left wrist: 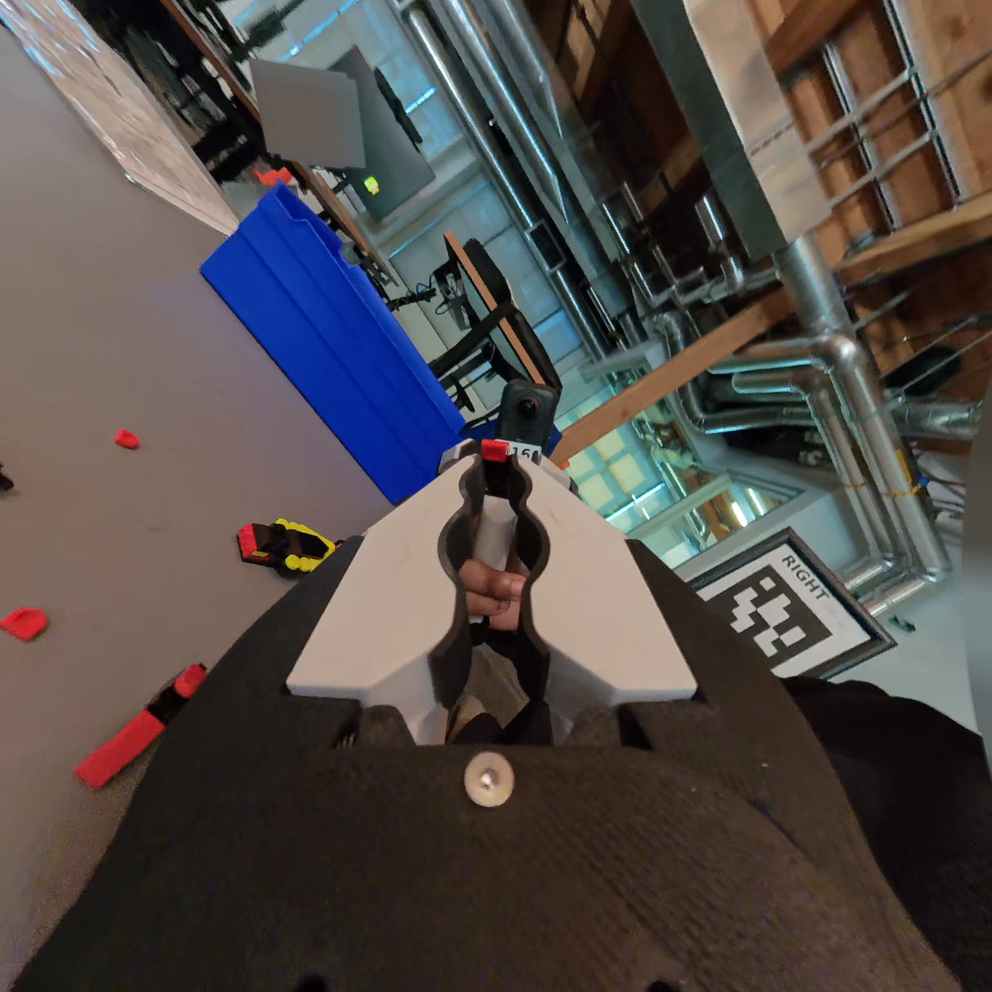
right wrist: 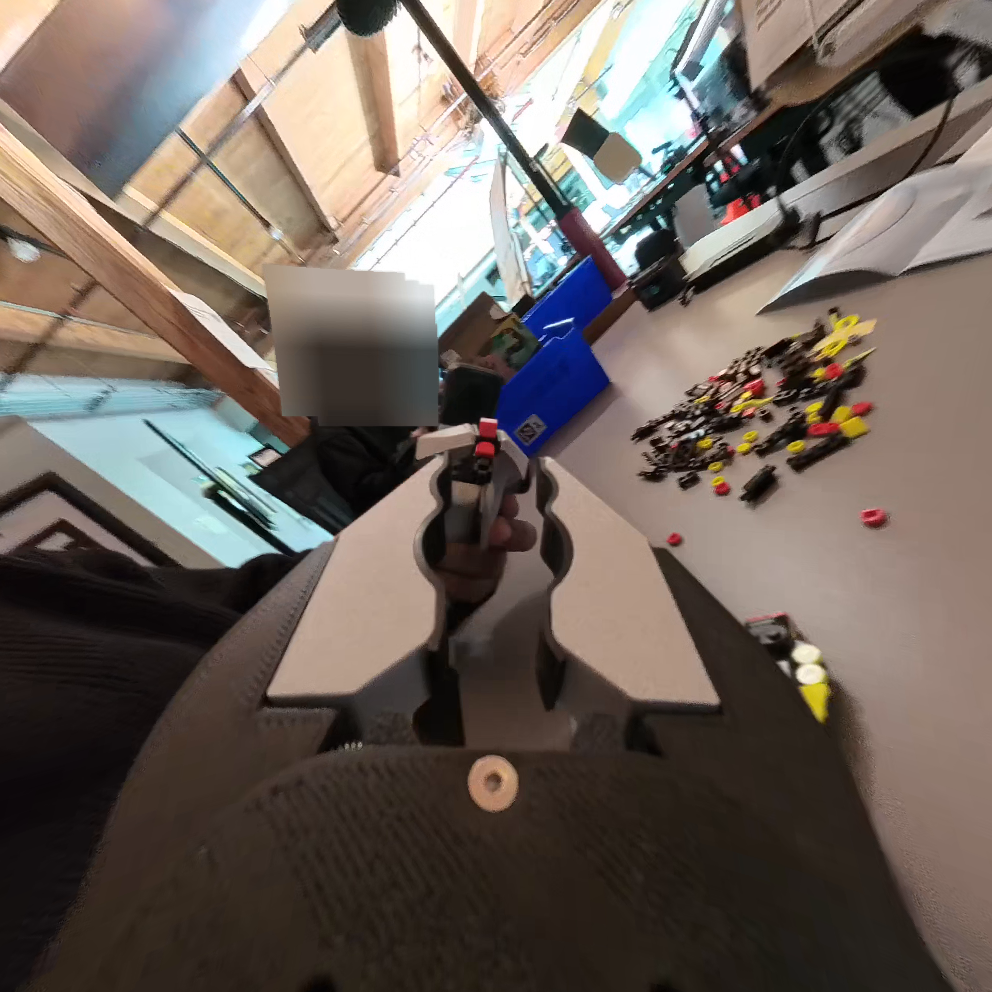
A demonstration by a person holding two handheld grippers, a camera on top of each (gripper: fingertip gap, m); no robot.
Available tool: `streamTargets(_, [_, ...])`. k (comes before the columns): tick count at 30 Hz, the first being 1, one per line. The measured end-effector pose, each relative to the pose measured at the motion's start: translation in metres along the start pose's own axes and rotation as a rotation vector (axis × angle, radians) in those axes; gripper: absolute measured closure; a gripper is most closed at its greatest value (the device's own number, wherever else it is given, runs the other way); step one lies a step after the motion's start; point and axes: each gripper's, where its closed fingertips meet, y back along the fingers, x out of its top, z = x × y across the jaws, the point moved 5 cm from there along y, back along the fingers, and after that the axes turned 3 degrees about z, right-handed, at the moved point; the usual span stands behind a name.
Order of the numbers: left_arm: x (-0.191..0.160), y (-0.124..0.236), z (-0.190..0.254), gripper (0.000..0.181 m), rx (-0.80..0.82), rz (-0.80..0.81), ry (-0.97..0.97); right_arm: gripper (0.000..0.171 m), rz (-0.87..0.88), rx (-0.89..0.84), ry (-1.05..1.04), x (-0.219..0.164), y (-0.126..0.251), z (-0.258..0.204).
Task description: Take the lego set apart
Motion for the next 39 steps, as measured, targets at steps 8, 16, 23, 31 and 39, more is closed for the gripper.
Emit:
streamTargets(8, [0.002, 0.005, -0.007, 0.177, -0.023, 0.007, 0.072, 0.145, -0.082, 0.023, 0.012, -0.014, -0.014, 0.001])
streamTargets(16, [-0.002, 0.007, -0.002, 0.178, -0.017, -0.033, 0.014, 0.153, -0.107, 0.010, 0.089, -0.015, -0.017, 0.002])
streamTargets(23, [-0.005, 0.005, 0.002, 0.177, -0.009, -0.052, -0.037, 0.165, -0.139, 0.026, 0.100, -0.019, -0.019, -0.003])
streamTargets(31, [-0.013, -0.001, 0.009, 0.161, -0.005, -0.108, -0.137, 0.165, -0.077, 0.074, 0.040, -0.010, -0.015, -0.006])
streamTargets(39, [-0.010, 0.001, 0.011, 0.171, -0.032, -0.086, -0.118, 0.165, -0.095, 0.105, 0.034, -0.014, -0.017, -0.010])
